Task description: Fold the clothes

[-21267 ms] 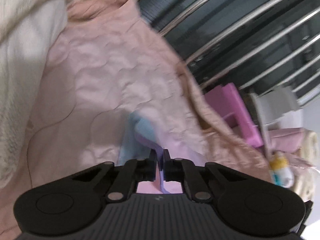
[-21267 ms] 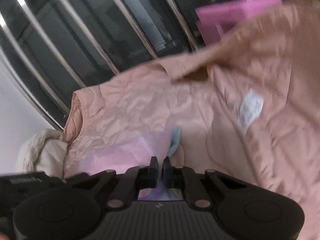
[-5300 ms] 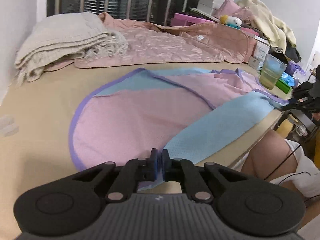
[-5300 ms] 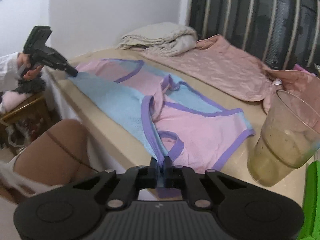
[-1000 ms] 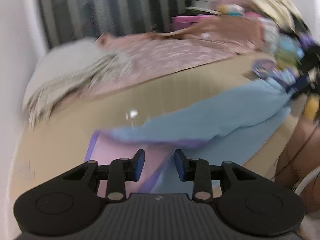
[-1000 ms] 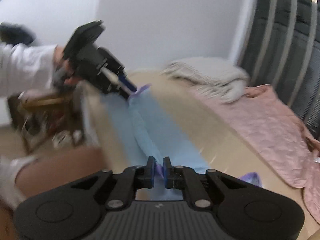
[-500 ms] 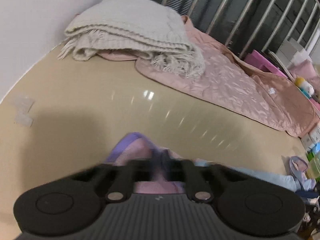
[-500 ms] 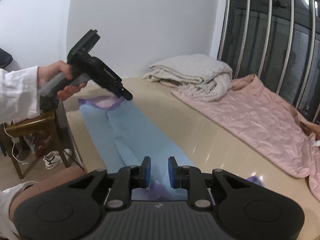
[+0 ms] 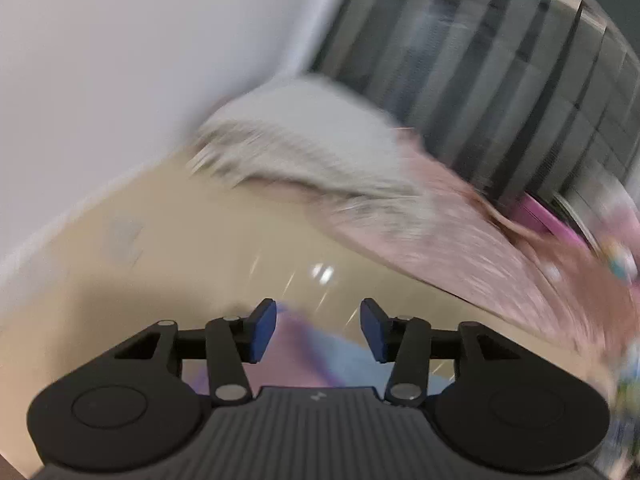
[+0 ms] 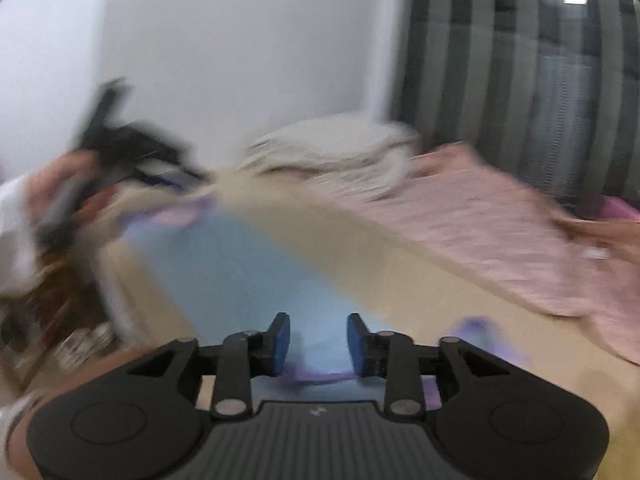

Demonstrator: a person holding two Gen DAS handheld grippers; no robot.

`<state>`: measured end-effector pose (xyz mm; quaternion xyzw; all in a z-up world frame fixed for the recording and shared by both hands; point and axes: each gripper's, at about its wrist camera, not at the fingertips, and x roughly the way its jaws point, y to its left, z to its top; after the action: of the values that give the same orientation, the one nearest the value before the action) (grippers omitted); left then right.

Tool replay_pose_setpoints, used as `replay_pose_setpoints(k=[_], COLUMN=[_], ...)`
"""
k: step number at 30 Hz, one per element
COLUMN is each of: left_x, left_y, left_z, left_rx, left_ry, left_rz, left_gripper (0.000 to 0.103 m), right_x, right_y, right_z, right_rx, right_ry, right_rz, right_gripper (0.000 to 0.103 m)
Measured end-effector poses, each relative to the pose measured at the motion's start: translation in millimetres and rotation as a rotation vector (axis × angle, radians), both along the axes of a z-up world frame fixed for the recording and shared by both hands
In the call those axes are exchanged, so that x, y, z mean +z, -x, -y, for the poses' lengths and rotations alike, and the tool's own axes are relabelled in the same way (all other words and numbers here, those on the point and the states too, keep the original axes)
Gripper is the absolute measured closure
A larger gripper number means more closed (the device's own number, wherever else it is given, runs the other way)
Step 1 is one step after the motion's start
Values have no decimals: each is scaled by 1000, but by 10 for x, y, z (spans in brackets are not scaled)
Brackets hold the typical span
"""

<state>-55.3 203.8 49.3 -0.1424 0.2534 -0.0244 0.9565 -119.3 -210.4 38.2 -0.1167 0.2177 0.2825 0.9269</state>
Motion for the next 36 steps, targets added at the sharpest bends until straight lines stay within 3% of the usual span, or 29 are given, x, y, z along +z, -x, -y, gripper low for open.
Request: replay_pose_setpoints(k=[1, 3, 6, 8, 9, 13, 15, 18, 21, 23, 25, 26, 30, 35, 36], left_x=[37, 31, -138, -257, -304, -407, -419, -398, -378, -369, -346, -331, -286, -347, -367], left_y=[57, 94, 70, 62, 56, 162, 184, 200, 212, 202, 202, 209, 237, 224, 221], left_z=[174, 517, 900, 985, 996, 1022, 1020, 1044, 1066, 1068, 1069, 1076, 1176, 1345, 1342], left_rx=[-47, -142, -242, -214, -195, -141, -124, -108, -95, -92, -95, -105, -145, -159, -148], left_ry=[-52, -134, -214, -235, -230, -305, -303, -306, -309, -311, -300, -288, -272, -324, -323], left_rz=[15, -3, -65, -104, -132, -134, -130, -138, -145, -147, -155, -153, -134, -130, -134], left_gripper=[46, 45, 45, 45, 45, 45, 45, 45, 44, 44, 43, 43, 43, 43, 41], right_x=[45, 103, 10, -78, -120, 8, -25, -309, -591, -603, -475, -383, -18, -139, -208], right_y=[-62, -230, -580, -704, -757, -263, 120, 490, 551, 592, 680, 721, 546, -135, -238], right_z=[95, 241, 212, 177, 159, 300, 422, 516, 586, 589, 610, 614, 663, 650, 640], right_rx=[-66, -188, -259, -298, -319, -469, -526, -608, -689, -684, -612, -572, -531, -545, -545], right_ry=[1, 26, 97, 104, 107, 38, -31, -35, -34, -51, -90, -117, -199, -147, -144], right_rz=[2, -9, -71, -105, -121, 106, 209, 236, 147, 131, 143, 163, 149, -68, -114], right_gripper=[61, 61, 64, 99, 100, 100, 100, 100, 98, 93, 58, 54, 54, 55, 74])
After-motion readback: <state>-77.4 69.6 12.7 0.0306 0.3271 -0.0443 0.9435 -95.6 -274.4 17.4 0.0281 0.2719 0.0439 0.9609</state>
